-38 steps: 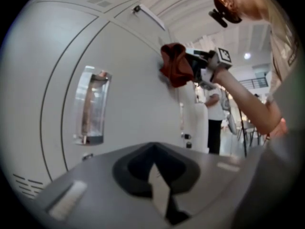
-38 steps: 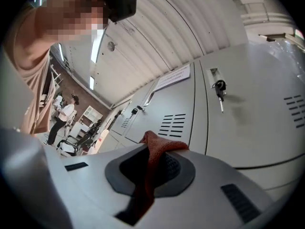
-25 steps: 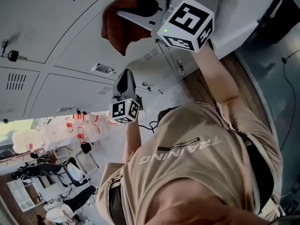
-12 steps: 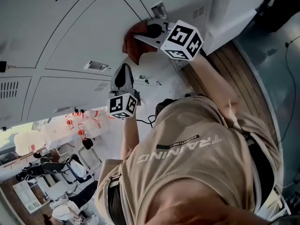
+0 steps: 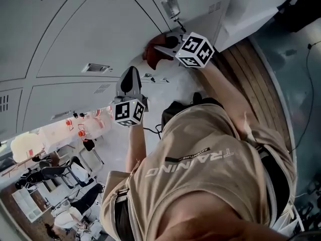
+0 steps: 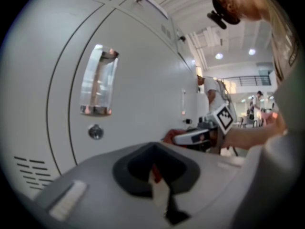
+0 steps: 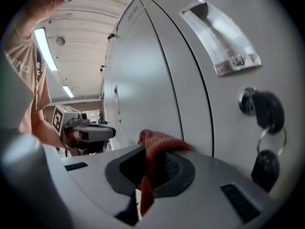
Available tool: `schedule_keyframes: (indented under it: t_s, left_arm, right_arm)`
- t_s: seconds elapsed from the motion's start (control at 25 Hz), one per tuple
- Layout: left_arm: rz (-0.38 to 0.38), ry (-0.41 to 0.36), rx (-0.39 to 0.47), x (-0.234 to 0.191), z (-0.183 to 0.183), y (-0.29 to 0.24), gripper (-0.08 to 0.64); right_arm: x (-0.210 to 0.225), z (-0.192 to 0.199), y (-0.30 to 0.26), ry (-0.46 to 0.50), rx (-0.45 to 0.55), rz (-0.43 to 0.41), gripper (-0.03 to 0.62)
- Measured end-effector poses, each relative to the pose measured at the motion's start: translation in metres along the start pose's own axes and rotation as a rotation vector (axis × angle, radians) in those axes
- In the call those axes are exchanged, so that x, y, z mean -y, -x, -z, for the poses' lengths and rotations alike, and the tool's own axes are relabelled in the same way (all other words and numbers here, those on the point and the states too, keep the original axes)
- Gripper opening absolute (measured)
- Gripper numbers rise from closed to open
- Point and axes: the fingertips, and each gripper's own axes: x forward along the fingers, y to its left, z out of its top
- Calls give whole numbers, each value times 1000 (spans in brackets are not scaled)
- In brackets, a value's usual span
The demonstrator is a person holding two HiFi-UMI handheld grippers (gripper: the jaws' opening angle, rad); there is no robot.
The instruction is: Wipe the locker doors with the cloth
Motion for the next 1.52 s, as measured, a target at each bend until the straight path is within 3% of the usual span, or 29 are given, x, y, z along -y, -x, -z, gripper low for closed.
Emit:
schedule_keyframes:
  t_s: [0.24, 0.52, 0.8, 1.28, 1.44, 1.52]
  left_arm:
    - [-18, 11, -14, -8, 10, 4, 5]
    - [-28, 32, 5, -21, 16, 19, 5]
    - [-32, -4, 23, -28, 11, 52, 5]
    - [5, 49, 94, -34, 19, 118, 5]
    - [-16, -105, 105, -30, 11, 130, 5]
    - [2, -95, 113, -26, 10, 133, 5]
  right_arm:
    - [7, 33, -4, -31, -45, 6, 28]
    - [33, 104, -6, -128, -215, 157, 28]
    - [28, 121, 14, -123, -302, 327, 28]
    - [-105, 57, 35, 109, -76, 358, 28]
    - [-139, 30, 37, 173, 23, 354, 28]
    - [-148, 17, 37, 178, 74, 361, 28]
